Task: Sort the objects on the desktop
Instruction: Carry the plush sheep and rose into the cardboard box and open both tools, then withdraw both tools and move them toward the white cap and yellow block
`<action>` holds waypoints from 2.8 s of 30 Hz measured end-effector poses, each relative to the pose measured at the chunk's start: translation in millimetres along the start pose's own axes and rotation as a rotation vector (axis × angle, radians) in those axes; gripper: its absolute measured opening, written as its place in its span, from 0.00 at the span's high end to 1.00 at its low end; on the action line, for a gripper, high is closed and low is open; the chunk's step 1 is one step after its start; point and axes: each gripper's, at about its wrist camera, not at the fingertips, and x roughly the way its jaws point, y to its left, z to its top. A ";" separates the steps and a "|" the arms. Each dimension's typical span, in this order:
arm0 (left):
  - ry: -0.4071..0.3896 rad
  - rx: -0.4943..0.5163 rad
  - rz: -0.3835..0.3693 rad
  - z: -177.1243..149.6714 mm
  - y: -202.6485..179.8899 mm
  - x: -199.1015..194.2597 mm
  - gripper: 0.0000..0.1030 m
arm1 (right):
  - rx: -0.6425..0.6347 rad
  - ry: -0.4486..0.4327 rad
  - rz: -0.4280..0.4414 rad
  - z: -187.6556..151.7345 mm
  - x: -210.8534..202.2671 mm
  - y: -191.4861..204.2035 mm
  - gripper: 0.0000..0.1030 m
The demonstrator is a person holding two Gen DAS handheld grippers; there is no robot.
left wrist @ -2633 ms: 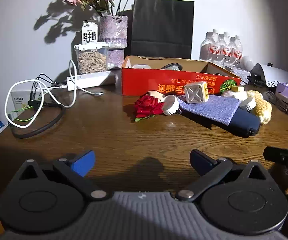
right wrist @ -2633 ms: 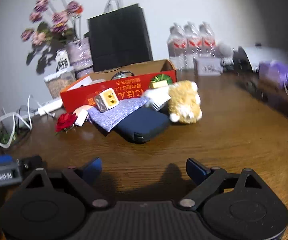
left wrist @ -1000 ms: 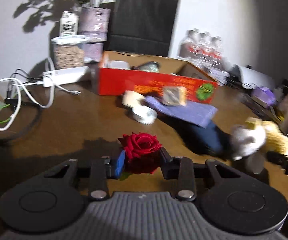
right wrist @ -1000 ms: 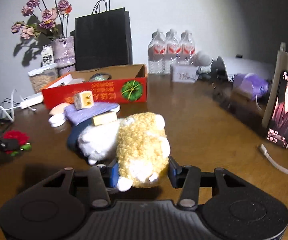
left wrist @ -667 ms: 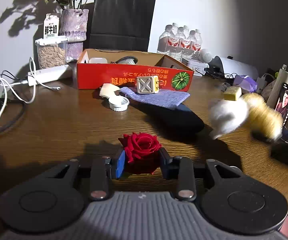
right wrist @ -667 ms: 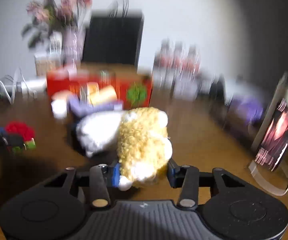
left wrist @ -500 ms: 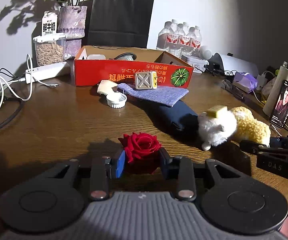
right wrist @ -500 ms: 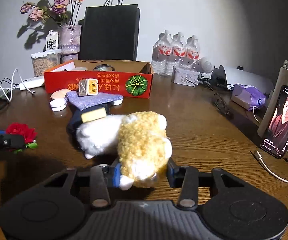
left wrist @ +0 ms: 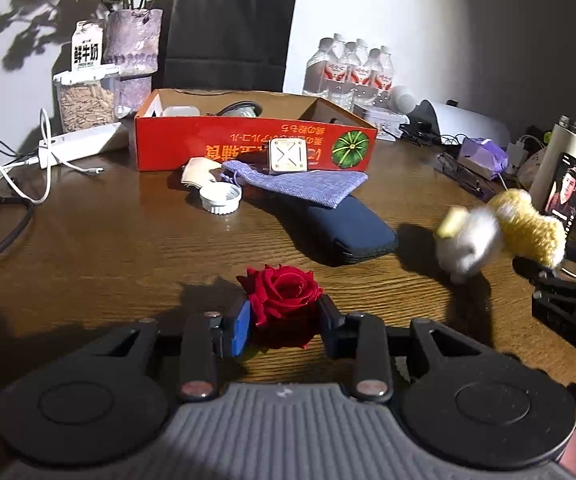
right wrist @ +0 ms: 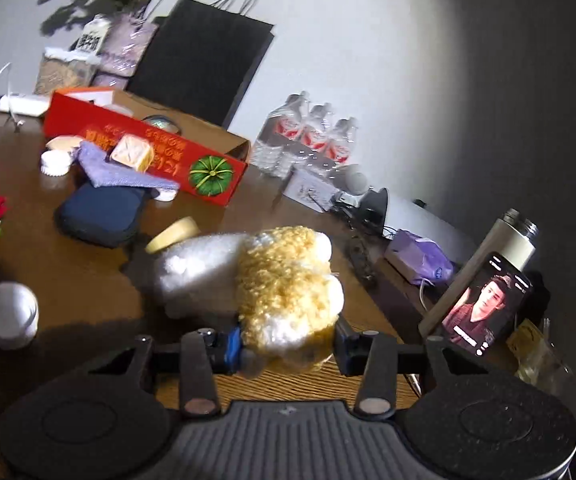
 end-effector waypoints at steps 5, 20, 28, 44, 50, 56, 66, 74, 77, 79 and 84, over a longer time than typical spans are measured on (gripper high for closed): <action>-0.010 0.001 0.013 2.5 2.9 -2.1 0.65 | 0.077 -0.049 0.007 9.6 -9.5 -8.4 0.59; -0.108 -0.019 -0.034 55.0 10.6 -22.3 0.66 | 0.352 -0.045 0.379 46.1 14.3 -52.5 0.59; -0.084 -0.046 -0.034 201.5 58.8 79.4 0.66 | 0.334 -0.038 0.436 192.8 145.6 -38.3 0.58; 0.184 0.127 0.120 254.2 86.1 276.2 0.40 | 0.143 0.378 0.357 263.7 376.5 61.2 0.51; 0.233 0.052 0.075 264.3 99.7 271.1 0.22 | 0.090 0.370 0.396 262.4 358.0 68.7 0.40; 0.194 0.013 0.122 282.5 93.6 229.3 0.15 | 0.078 0.234 0.358 275.9 294.4 29.1 0.27; -0.036 0.029 0.065 230.5 56.1 95.6 0.02 | 0.198 0.071 0.547 198.6 160.3 -30.1 0.21; -0.134 -0.012 0.058 126.9 33.0 11.6 0.00 | 0.340 0.040 0.678 94.1 63.7 -39.6 0.21; -0.161 0.072 0.098 87.1 22.3 -7.3 0.00 | 0.285 0.001 0.659 61.8 33.1 -32.3 0.21; -0.182 0.070 0.126 58.8 20.8 -20.2 0.00 | 0.237 -0.022 0.638 43.7 14.4 -26.9 0.21; -0.124 0.029 0.081 17.5 30.9 -32.4 0.00 | 0.169 -0.024 0.761 12.0 -19.1 -10.2 0.21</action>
